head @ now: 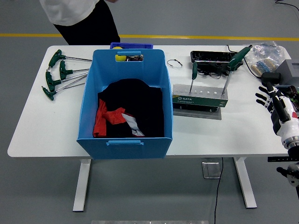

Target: Lift tool from toolbox,place it in box,lift tool from toolbox,place it in box

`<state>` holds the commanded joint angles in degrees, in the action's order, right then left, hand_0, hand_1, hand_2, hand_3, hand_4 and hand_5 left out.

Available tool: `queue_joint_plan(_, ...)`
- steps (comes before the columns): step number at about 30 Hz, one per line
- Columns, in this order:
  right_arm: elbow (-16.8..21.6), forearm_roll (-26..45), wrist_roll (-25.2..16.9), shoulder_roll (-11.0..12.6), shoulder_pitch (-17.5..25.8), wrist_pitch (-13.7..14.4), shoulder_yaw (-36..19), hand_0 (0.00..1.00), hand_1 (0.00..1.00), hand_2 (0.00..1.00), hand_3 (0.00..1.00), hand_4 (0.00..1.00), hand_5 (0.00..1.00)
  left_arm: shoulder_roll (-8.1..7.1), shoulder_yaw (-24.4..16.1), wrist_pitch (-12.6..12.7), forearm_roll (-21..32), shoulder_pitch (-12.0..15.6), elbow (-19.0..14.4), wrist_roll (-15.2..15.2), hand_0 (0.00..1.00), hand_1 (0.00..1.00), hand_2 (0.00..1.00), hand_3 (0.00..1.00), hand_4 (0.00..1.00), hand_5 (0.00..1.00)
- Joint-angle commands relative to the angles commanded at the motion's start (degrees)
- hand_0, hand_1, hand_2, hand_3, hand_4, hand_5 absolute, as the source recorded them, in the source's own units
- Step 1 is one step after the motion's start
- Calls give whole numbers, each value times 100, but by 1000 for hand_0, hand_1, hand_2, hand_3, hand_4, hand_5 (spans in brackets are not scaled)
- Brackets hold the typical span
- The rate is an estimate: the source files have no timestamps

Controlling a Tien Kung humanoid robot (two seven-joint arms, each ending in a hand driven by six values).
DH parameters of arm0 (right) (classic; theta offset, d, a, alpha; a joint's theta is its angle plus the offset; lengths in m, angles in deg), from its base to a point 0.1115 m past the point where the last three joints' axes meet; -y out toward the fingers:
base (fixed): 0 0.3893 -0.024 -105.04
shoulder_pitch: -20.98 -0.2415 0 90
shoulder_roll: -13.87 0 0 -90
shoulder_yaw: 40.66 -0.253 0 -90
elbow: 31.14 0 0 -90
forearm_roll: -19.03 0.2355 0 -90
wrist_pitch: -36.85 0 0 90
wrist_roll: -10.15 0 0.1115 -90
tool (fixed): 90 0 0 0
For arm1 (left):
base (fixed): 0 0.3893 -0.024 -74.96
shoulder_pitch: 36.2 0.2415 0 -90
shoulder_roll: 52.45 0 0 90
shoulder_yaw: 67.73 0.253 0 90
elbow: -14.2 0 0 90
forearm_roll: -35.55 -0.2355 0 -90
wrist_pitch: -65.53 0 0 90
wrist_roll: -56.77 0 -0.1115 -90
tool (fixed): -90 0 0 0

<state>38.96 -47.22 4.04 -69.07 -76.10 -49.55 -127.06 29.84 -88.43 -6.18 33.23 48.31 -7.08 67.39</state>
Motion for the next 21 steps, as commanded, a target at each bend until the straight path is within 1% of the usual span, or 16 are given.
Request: queue_joint_plan(21,-1,-11,-3,0,-22,4,-5,799,776,841,822,998,852,8,42,28,12,-22,20,-78,836,835,858,846,692,998)
